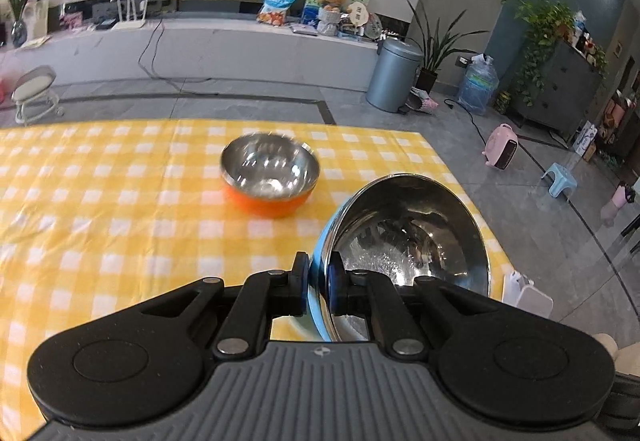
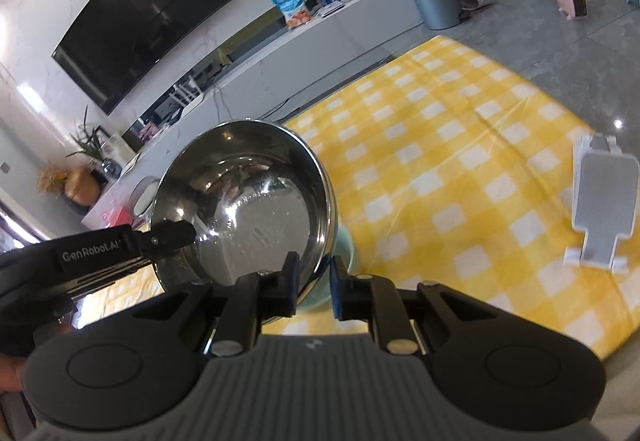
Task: Organize plates and bowls
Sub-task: 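Lift the blue bowl, set it beside the pale green bowl, open left tool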
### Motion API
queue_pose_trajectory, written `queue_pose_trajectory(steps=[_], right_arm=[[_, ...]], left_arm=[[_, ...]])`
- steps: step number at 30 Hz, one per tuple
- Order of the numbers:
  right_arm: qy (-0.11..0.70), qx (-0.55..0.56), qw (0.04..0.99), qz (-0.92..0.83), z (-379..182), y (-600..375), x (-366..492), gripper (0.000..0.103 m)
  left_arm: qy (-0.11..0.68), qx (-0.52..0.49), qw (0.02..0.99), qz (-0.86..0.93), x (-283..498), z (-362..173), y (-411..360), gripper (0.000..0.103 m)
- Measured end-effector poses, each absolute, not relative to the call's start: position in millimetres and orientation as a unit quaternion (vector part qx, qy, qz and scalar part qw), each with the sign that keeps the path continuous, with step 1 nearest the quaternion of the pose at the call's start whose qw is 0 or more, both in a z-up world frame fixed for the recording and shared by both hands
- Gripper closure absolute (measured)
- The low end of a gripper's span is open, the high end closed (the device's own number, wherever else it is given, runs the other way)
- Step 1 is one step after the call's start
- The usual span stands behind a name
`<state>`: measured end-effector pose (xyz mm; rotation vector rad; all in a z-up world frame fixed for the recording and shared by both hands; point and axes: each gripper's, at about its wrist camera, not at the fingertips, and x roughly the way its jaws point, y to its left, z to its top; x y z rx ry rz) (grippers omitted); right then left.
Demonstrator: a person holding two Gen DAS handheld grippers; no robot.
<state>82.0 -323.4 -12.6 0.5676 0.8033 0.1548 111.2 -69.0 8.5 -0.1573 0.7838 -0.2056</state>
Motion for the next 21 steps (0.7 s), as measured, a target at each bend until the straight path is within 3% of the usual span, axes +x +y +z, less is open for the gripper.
queue_pose_trajectory(steps=[21], right_arm=[[0.467,0.288,0.831,0.089,-71.9,-304.1,58.1,0.091]], left_arm=[[0.484,-0.16,0.858,-0.056,71.4,-71.9,-18.9,0.092]])
